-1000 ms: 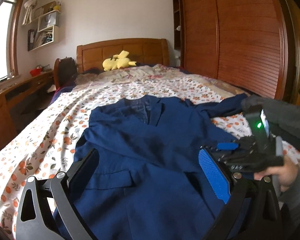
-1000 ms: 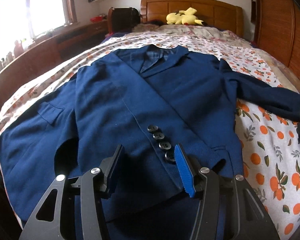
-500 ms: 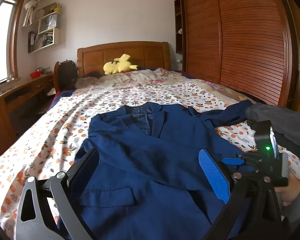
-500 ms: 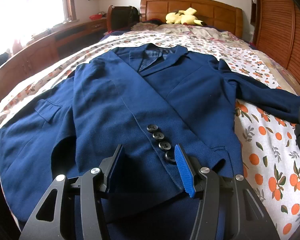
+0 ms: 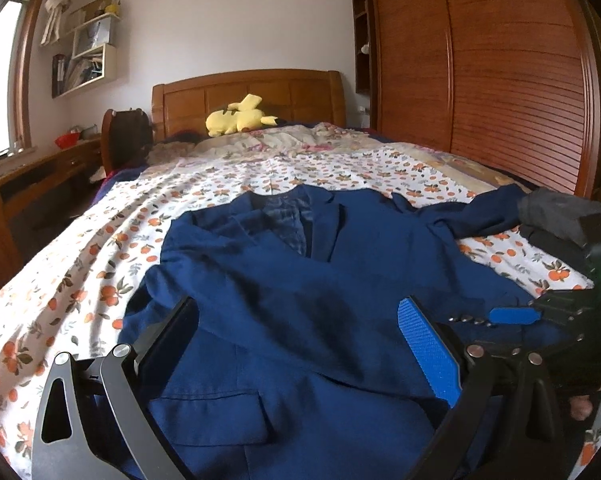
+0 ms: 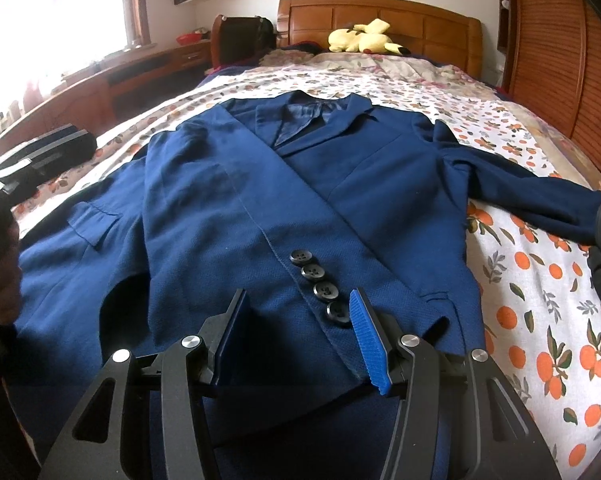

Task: Fold large clothes
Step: 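Move the right tool toward the other outstretched sleeve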

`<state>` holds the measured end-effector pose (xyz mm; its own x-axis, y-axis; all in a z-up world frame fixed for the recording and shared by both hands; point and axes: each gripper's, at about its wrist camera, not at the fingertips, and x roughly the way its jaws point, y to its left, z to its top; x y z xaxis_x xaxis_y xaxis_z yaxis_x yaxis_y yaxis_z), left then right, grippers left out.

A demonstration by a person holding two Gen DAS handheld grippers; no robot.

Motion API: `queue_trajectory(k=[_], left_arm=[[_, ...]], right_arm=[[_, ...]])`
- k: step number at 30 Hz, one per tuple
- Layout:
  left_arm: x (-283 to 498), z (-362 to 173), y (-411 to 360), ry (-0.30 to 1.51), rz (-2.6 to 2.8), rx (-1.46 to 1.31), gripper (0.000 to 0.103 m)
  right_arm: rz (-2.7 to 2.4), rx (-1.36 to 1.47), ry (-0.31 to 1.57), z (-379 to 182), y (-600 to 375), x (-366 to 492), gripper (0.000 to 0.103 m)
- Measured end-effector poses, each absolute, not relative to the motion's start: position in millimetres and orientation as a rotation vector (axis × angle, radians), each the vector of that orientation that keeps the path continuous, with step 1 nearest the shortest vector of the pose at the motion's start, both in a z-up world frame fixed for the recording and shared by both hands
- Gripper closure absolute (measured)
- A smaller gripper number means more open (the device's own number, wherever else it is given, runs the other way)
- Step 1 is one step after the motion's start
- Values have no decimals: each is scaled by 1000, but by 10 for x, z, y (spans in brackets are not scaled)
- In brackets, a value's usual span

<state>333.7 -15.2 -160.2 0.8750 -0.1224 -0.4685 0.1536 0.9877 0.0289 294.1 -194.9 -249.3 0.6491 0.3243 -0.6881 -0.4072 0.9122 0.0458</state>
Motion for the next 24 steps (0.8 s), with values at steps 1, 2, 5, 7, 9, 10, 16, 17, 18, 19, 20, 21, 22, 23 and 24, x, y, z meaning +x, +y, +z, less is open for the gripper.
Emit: queue_trajectory(k=[1,2,5,7,9,10,16,17,18,19,20,21,22,23,24], left_arm=[[3361,-1651,-140,490,-144,63,3],[3367,-1685,-130,494,-145,59,3],[3394,-1779,-100,508,-148,46,3],[3391,-1828,-105,510,-149,46,3],[3375,-1864,-124,504,-148,55,3],[3367,-1871,-135,500,-147,60,3],[3266,-1881,-211,453,-147,100,3],[3255,-1877,-214,448,-147,102,3],[3244,-1875,-218,442,-149,104,3],[3236,-1871,-222,439,-151,104,3],[3231,-1870,-225,436,-152,105,3],[3227,-1870,-227,434,-154,105,3],[3224,-1865,-221,433,-156,104,3],[3222,-1862,-220,432,-158,104,3],[3220,-1858,-218,430,-160,103,3]], right_arm=[[416,-118,758,-2495,-1952,2942,53],[416,-121,757,-2497,-1951,2943,53],[416,-121,753,-2498,-1963,2944,53],[416,-120,754,-2498,-1955,2940,53],[417,-116,748,-2486,-1963,2935,53],[414,-115,743,-2468,-1963,2921,53],[392,-105,678,-2251,-2042,2811,53],[383,-110,665,-2204,-2065,2795,53],[376,-111,657,-2174,-2085,2785,53],[364,-107,647,-2120,-2128,2784,53],[355,-103,643,-2089,-2167,2785,53],[347,-101,639,-2061,-2205,2788,53],[330,-102,631,-2016,-2257,2808,53],[311,-101,625,-1974,-2318,2834,53],[297,-99,621,-1947,-2374,2849,53]])
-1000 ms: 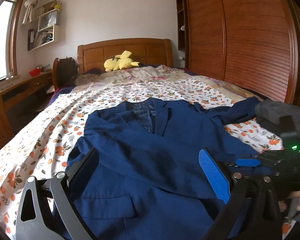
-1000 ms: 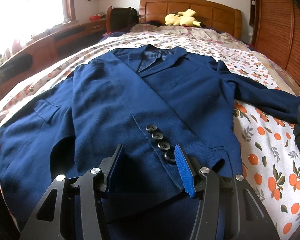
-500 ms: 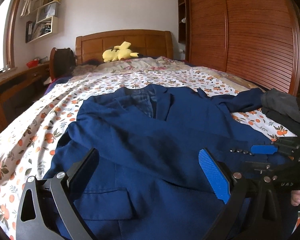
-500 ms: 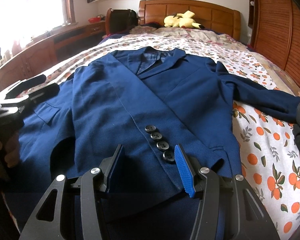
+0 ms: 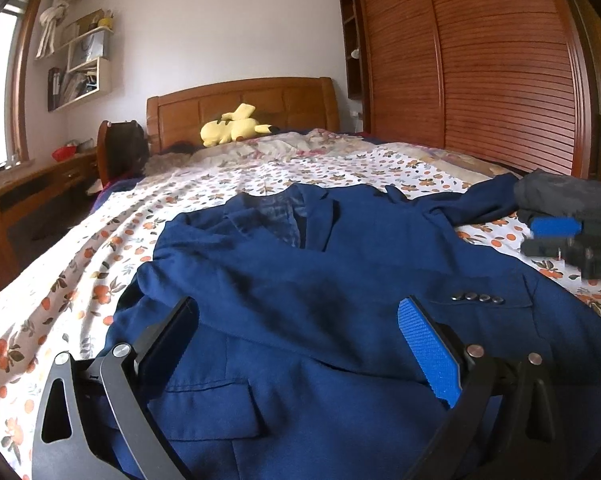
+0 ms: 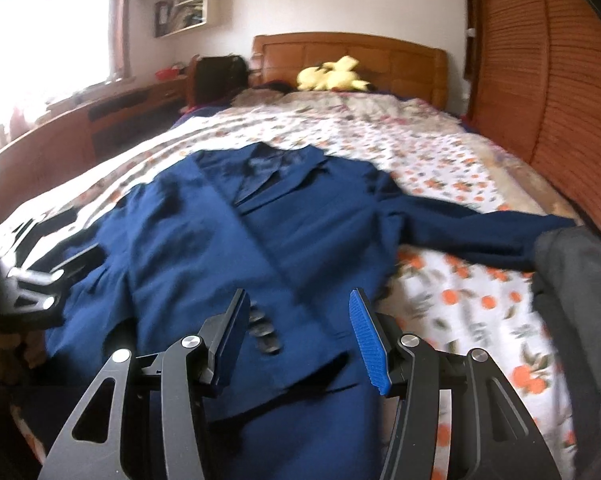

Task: Fold large clothes
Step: 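Move the right tool toward the other outstretched sleeve, then grasp the other sleeve with the right tool, fold it across the jacket, release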

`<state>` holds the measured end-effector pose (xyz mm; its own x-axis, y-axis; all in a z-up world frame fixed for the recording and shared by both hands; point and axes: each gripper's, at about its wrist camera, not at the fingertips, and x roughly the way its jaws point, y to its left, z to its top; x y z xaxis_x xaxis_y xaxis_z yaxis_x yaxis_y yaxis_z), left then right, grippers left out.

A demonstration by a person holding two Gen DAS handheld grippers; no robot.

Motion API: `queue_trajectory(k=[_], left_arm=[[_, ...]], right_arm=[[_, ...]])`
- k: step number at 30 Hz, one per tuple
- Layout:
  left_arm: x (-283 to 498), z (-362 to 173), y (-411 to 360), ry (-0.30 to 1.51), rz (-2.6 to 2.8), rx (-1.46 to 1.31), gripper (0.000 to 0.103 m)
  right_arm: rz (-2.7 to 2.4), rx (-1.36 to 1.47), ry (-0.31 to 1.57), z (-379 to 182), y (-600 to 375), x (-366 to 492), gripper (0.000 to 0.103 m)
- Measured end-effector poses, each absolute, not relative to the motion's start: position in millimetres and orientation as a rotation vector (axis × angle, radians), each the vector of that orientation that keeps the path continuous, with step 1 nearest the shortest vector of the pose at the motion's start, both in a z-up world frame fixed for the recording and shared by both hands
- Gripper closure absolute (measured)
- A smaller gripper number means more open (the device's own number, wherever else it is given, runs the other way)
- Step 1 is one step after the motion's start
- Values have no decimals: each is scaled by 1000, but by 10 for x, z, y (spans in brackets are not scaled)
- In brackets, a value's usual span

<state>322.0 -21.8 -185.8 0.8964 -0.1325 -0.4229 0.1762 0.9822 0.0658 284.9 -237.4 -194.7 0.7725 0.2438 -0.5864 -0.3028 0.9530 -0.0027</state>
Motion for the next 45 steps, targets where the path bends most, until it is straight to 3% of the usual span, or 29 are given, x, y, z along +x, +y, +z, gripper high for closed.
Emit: queue_trajectory(k=[9,18,19,20,22,45], left_arm=[[3202,-1818,-204,418,-184,84,3],[3143,-1709,-165,376,-205,58,3],[3143,-1702,-162,375,-205,58,3],[3141,-1691,-157,372,-206,56,3],[3139,-1674,-148,366,-211,51,3],[3129,-1556,-17,351,-224,4,3]], right_arm=[[144,-94,618,-1652,-2827,3373,53],[43,-52,690,-1810,-3025,4079,52],[26,-47,699,-1843,-3049,4158,48],[11,-44,705,-1871,-3075,4221,37],[-30,-49,709,-1927,-3116,4345,32],[-166,302,917,-2584,-3795,4984,32]])
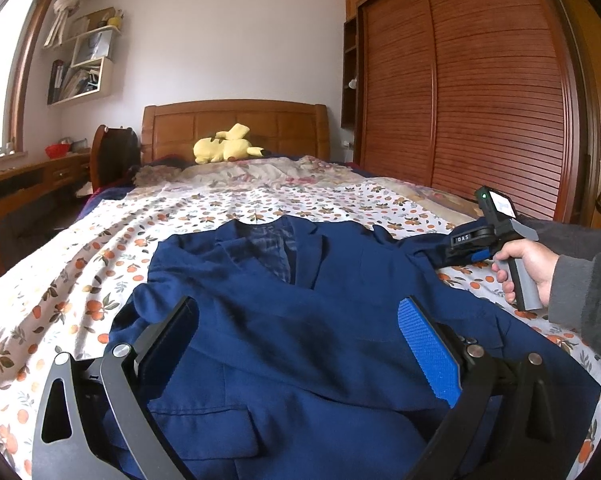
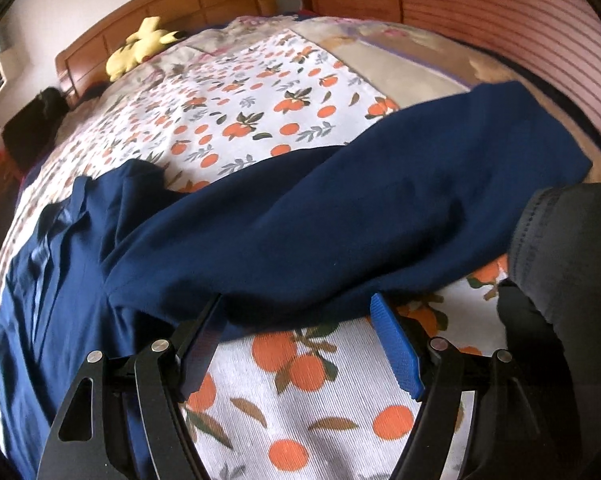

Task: Fold large clothes
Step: 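Grasp the other sleeve with the right tool, fold it across the jacket, release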

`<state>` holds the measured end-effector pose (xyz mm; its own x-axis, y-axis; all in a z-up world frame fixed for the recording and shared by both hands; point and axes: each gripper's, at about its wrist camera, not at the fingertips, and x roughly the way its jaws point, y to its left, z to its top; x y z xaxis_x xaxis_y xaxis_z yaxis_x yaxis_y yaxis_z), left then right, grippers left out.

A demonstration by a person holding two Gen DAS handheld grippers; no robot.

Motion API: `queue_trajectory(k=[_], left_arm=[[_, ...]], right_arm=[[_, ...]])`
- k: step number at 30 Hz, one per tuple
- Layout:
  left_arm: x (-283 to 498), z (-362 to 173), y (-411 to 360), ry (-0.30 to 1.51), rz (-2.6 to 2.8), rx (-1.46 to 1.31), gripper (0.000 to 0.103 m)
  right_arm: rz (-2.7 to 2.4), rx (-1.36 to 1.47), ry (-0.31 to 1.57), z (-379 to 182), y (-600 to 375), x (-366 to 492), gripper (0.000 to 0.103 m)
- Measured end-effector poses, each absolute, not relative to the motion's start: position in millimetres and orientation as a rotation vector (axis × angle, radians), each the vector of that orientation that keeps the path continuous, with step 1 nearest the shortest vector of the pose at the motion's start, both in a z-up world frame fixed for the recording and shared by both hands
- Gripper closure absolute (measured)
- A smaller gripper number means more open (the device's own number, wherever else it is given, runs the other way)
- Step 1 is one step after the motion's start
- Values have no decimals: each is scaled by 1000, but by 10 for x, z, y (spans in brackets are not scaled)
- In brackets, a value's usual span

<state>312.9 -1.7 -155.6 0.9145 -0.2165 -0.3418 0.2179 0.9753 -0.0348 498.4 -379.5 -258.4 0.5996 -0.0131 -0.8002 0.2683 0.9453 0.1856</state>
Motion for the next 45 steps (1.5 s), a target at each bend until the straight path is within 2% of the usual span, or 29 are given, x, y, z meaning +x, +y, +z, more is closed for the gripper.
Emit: queue_trajectory(k=[3,6,8,10,18,22,29,33,41,45], left_arm=[[3136,-1559,-20,355,-226,6,3],[3152,-1570,-31,361,-227,11,3],[3159,-1576,-36,365,-227,12,3],[3172,-1581,-29,367,-229,11,3],[3190,-1608,-22,375,-233,12,3],[3203,-1624,-28,383,-235,14,3],[3221,-1638,-20,390,-236,12,3],[3217,-1637,-19,390,-239,11,3],[3199,-1625,-13,390,-254,6,3],[3157,-1607,-29,382,-261,18,3]], right_arm=[[-178,315,919,-2596,-3808,5060,35],[-197,278,922,-2583,-3782,5146,61],[-196,261,925,-2559,-3768,5188,95],[-181,236,913,-2491,-3733,5209,100],[-21,101,730,-1840,-3230,4949,101],[129,28,699,-1629,-2777,4752,101],[285,-67,770,-1775,-2155,4421,101],[245,-54,815,-1870,-2211,4318,99],[182,-47,787,-1619,-2514,4093,99],[125,-28,755,-1464,-2697,4091,90]])
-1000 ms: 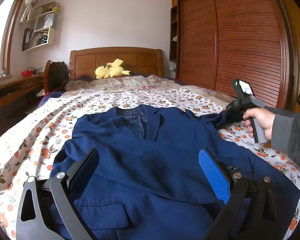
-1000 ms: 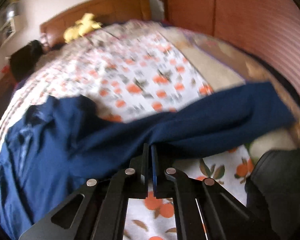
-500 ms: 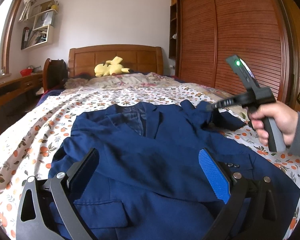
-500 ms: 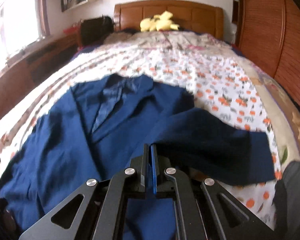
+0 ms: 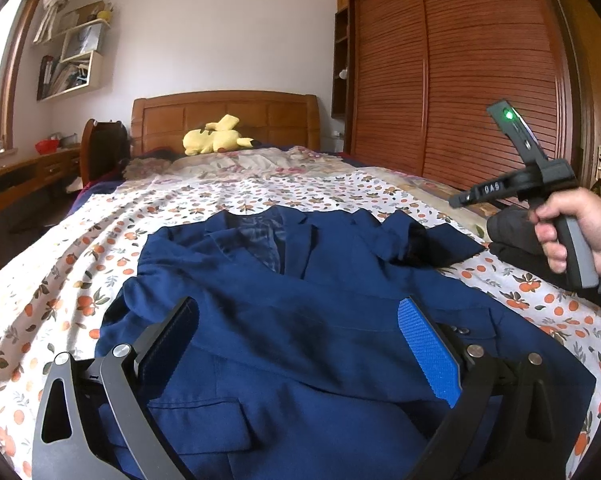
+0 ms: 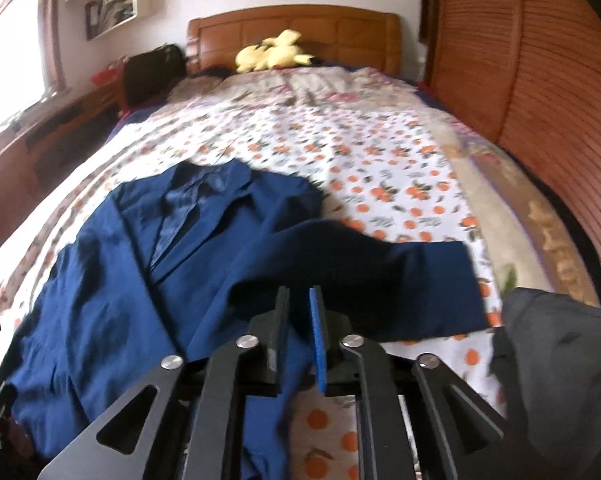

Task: Fold large clothes
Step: 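Grasp the other sleeve with the right tool, fold it across the jacket, release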

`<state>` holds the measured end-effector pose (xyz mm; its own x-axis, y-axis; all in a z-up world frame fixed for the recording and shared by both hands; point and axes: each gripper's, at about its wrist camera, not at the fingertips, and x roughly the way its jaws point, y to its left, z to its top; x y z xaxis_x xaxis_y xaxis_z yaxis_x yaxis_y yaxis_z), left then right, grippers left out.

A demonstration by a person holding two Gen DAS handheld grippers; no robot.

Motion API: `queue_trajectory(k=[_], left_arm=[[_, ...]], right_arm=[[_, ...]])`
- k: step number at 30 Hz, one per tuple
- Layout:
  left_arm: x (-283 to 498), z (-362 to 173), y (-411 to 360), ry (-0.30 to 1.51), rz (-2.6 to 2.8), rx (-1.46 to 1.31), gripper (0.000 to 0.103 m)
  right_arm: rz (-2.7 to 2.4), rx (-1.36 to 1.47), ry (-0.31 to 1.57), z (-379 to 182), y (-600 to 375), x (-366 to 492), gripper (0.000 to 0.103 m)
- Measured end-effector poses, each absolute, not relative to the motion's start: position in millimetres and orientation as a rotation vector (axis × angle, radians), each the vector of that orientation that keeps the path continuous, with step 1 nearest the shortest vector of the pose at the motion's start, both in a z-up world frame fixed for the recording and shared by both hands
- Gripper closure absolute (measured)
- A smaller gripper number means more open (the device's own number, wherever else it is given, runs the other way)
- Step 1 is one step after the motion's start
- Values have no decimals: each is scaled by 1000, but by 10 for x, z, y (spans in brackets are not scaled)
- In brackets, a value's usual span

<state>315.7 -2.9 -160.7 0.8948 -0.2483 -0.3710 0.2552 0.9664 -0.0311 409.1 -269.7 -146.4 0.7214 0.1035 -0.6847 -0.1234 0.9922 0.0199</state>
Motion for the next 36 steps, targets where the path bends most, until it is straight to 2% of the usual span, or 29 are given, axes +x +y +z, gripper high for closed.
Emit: queue_trajectory(k=[3,5,6,12,17,23,27,29,30,31,36], left_arm=[[3111,-1590,-62,376,-270,32,3],[3085,-1579,-84,371,-275,42,3],[3070,-1578,-100,368,-277,51,3],[3035,-1586,-174,373,-294,73,3],[3020,-1611,-229,380,-306,94,3],[3036,-1646,-283,394,-317,108,3],[3039,-1660,-298,400,-324,111,3],[3049,-1664,-286,413,-332,100,3],[3042,-1664,-280,416,-334,97,3],[3041,-1663,-271,419,-335,95,3],[3009,-1662,-203,425,-317,98,3]], right_arm=[[75,-22,754,-1467,-2817,4141,83],[37,-15,757,-1524,-2895,4182,67],[23,-9,759,-1556,-2925,4198,65],[-59,89,842,-1994,-3211,4430,62],[-126,151,899,-2304,-3413,4607,49],[-217,280,992,-2618,-3727,4782,49],[-222,326,978,-2647,-3814,4842,49],[-233,305,977,-2637,-3806,4894,61],[-230,281,974,-2619,-3790,4916,88],[-221,270,971,-2602,-3777,4929,99],[-162,205,830,-2201,-3576,4824,100]])
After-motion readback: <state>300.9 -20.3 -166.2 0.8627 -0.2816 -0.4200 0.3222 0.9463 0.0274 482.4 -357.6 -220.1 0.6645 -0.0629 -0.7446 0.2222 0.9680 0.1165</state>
